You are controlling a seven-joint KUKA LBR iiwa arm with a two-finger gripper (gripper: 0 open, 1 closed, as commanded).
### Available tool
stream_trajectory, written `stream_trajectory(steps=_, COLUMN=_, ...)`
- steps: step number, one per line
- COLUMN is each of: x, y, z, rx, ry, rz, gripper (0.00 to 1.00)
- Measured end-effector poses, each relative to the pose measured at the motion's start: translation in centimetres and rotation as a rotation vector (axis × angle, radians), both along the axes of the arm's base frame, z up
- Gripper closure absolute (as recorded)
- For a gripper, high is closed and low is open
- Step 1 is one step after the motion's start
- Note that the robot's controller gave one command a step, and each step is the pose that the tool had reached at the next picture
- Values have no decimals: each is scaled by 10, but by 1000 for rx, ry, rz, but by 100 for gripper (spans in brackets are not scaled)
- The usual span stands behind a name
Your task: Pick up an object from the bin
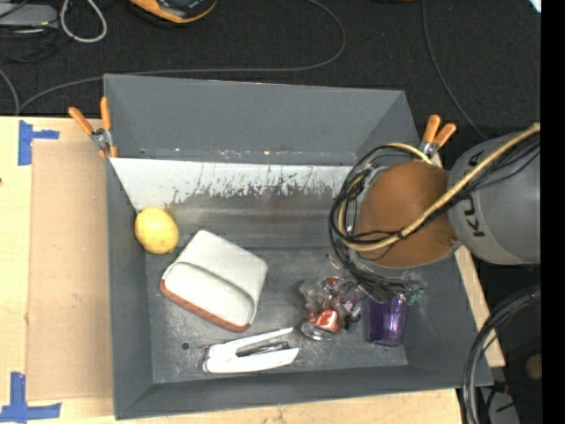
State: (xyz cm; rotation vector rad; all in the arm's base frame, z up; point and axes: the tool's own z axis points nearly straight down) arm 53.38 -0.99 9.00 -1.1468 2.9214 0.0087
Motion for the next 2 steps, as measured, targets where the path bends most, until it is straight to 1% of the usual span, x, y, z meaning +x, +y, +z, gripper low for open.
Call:
stream_trajectory(steps=1, x=-4, y=-1, z=38, rx=-1, ry=14, rz=-1, gripper=100)
stream_trajectory(steps=2, x=-2, y=0, z=63, rx=-1, ry=8, rz=-4, gripper=100)
